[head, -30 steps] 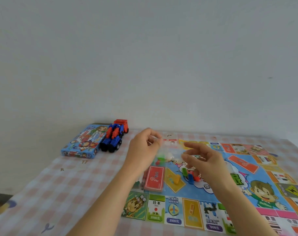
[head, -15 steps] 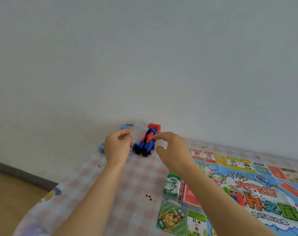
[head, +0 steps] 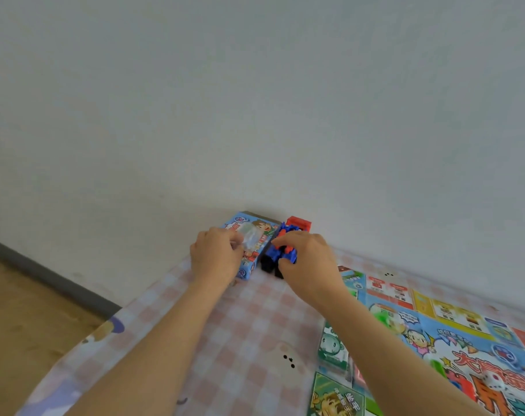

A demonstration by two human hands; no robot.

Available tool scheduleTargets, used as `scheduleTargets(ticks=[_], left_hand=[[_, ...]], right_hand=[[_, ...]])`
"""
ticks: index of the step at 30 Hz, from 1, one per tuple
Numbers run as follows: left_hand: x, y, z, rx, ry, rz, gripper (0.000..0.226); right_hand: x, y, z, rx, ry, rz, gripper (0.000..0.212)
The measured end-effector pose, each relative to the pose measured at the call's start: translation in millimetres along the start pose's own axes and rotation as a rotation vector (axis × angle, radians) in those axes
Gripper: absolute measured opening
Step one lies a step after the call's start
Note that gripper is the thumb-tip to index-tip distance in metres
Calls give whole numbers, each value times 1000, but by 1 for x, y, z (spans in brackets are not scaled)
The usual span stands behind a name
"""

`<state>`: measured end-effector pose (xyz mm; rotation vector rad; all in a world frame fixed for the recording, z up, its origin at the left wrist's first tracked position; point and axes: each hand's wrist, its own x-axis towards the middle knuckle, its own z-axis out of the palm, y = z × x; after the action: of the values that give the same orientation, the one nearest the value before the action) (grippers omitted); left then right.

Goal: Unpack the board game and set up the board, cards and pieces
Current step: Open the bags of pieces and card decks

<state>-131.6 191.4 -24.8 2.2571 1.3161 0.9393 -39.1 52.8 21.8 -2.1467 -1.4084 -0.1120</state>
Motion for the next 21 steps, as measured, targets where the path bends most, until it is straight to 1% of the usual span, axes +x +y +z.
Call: scheduleTargets(ticks=[3,5,10,12,15,19,21], left_hand=[[-5,7,0,-34,69,31,29],[-11,21,-2,-118,108,90,29],[-37,69,-4,-305,49,282,17],[-52,89,-2,-349,-3,345,16],[-81,124,5,-367,-164,437,14],[-119,167,23,-339,-364,566,12],[-133,183,35,-298,-419,603,12]], right_hand=[[0,3,0,5,-1,-6,42],[-3,5,-6,27,14,-10,41],[-35,31,-51,103,106,75,29],[-55,52,-73,115,146,142,27],[-92,88,-100,119,232,263,24],[-135,124,-123,152,334,384,23],[-152,133,-126,145,376,414,23]])
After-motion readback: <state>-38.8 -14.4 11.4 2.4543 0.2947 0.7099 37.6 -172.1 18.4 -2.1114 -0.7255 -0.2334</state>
